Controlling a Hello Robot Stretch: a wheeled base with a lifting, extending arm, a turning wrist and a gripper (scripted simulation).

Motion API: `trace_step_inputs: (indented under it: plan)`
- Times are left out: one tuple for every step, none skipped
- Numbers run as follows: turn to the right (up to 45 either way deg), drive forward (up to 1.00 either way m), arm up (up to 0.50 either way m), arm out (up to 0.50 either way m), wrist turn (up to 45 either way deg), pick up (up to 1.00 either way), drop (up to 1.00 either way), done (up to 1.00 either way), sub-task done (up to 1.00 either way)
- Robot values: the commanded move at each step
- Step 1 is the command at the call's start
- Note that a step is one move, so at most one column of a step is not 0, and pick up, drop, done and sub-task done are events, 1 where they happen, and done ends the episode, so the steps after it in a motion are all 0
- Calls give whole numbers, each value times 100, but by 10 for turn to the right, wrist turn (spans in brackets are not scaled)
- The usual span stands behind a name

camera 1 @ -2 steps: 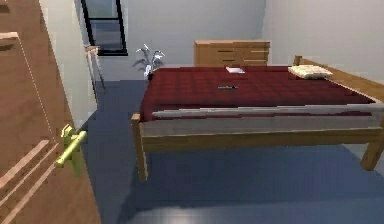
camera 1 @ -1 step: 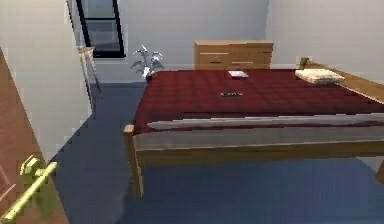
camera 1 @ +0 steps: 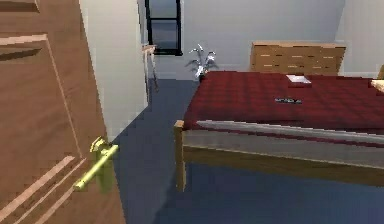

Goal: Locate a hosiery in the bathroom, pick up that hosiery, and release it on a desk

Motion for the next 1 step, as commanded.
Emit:
trace_step_inputs:
  plan:
    - [0,70,0,0,0,0,0,0,0]
